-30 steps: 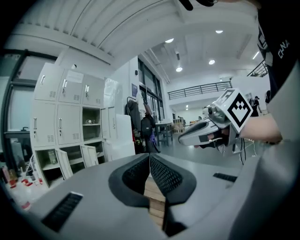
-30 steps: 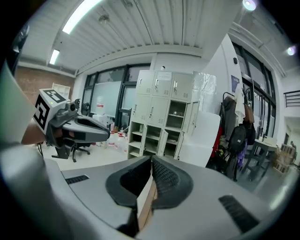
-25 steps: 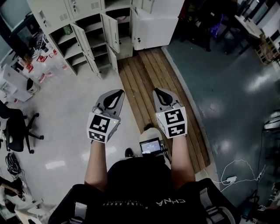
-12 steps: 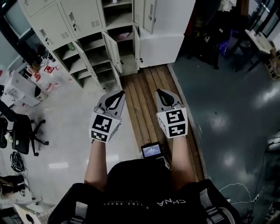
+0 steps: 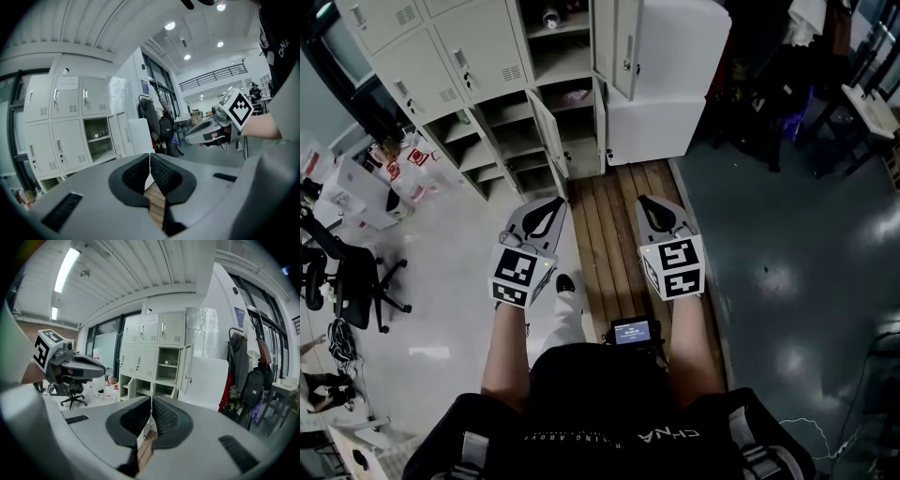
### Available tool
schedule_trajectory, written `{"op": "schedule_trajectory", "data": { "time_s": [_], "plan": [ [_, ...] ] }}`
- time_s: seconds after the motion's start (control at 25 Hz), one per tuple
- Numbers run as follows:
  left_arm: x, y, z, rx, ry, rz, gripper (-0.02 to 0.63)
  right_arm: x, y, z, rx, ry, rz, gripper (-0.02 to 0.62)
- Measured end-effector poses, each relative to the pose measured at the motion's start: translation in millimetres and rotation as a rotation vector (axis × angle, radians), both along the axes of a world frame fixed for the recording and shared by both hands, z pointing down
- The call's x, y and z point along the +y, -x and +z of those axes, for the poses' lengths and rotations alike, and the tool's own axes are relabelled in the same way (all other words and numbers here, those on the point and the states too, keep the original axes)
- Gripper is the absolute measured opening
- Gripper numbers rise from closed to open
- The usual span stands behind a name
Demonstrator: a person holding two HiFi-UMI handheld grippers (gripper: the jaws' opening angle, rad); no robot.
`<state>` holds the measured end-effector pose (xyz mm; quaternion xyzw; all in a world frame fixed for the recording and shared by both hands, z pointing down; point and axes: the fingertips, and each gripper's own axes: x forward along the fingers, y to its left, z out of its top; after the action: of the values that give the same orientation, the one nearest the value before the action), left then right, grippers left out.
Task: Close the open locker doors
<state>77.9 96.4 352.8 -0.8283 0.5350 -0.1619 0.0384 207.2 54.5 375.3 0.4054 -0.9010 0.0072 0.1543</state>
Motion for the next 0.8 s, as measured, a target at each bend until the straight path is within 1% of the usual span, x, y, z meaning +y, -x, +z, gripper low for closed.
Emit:
{"op": "schedule_trajectory", "data": {
  "time_s": [0.2, 0.36, 0.6, 0.8],
  "plan": [
    [-44.6, 11.5, 7.2, -0.024, 0.001, 0.001, 0.020, -41.0, 13.6, 7.1, 0.010, 0.006, -0.014, 0.034],
    [-100.4, 27.0, 15.7, 0.003, -0.003, 0.013, 0.020, -92.1, 30.2, 14.7, 0.031, 0.001, -0.007, 0.034],
    [-195.5, 48.7, 15.6, 0.036, -0.014, 0.041, 0.020, -183.1, 59.7, 8.4, 0.069, -0.009, -0.003, 0.034],
    [-258.9, 82.0, 2.3, 0.054, -0.022, 0.051, 0.020, -251.9, 96.9, -11.2, 0.096, -0.016, -0.009, 0.034]
  ]
}}
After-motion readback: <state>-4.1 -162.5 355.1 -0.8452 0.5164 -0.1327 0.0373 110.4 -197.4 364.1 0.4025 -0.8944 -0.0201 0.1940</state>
